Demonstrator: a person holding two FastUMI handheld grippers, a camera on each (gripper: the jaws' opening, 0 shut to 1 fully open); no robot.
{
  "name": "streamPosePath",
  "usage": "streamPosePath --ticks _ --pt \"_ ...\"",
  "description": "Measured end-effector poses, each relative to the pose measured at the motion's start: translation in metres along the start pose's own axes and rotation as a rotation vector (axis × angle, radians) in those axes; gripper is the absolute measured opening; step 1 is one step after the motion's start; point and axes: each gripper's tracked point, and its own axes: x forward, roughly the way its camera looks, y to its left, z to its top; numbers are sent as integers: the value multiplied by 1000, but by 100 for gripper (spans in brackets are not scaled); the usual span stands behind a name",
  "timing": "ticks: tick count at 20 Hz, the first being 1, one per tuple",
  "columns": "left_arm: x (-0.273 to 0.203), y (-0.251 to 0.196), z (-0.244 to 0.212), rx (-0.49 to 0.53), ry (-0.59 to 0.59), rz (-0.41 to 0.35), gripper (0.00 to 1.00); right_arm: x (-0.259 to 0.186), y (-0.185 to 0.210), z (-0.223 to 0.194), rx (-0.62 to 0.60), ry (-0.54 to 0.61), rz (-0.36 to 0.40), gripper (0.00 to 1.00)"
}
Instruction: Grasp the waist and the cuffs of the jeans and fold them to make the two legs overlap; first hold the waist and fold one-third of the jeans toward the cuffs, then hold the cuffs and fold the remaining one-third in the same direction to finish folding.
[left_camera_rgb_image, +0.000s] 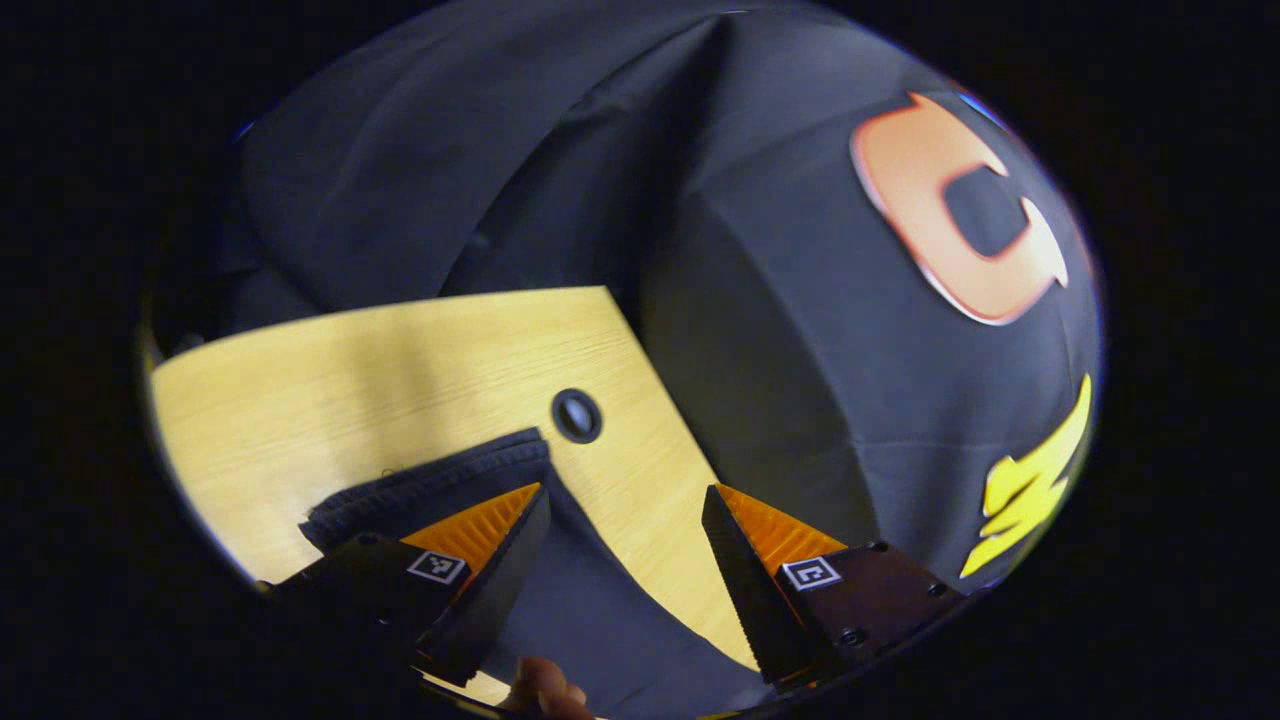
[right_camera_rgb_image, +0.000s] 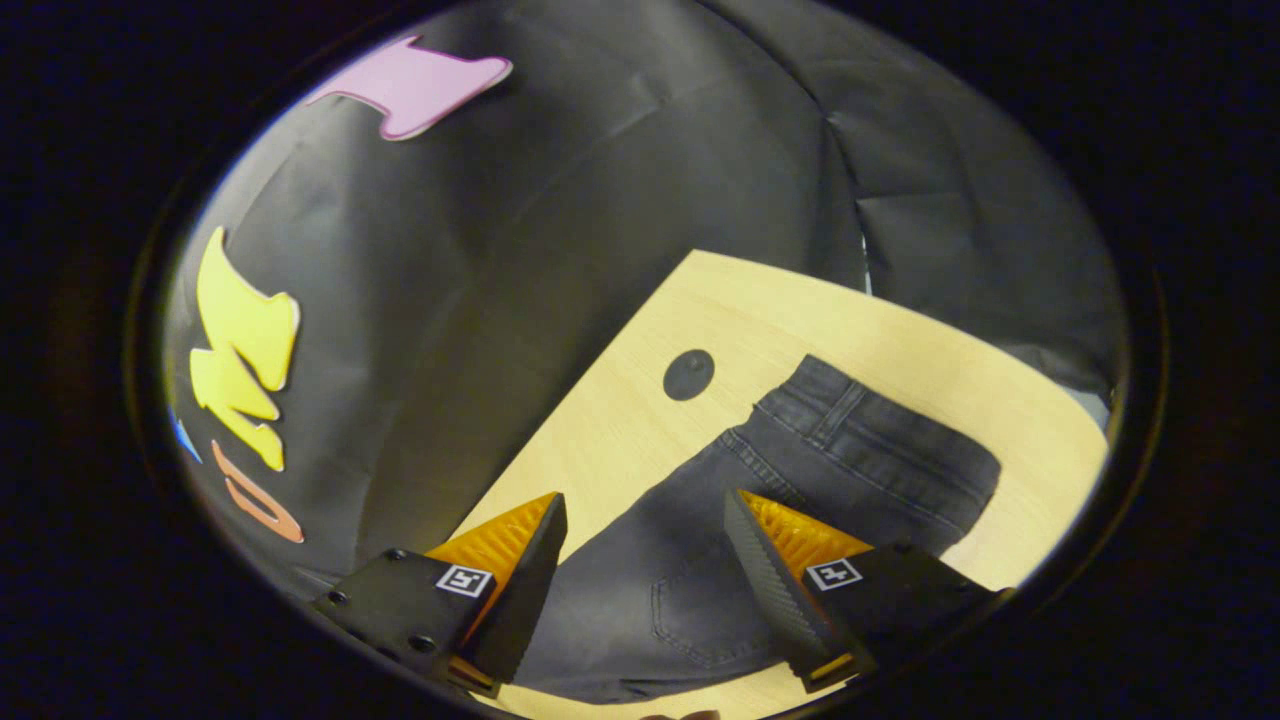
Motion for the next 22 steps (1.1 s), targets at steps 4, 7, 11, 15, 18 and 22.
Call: streamPosePath --ticks 4,7,11,15,18,22 --pt "-57 -69 15 424 -227 -119 98 -53 -22 0 -17 -51 -16 98" --pt "-93 -105 4 700 -356 -226 98 -83 -52 -4 15 -79 -54 98" --pt "-137 -124 -12 862 -431 -321 98 -111 -97 -19 118 -88 -107 98" --pt "-175 -138 -24 918 -550 -415 98 -114 -122 -32 294 -65 -105 97" --pt "-177 -138 -42 965 -501 -442 98 -106 -125 -37 360 -43 -97 97" --pt "-202 -138 -75 923 -436 -473 99 -96 -120 -45 367 7 -83 97"
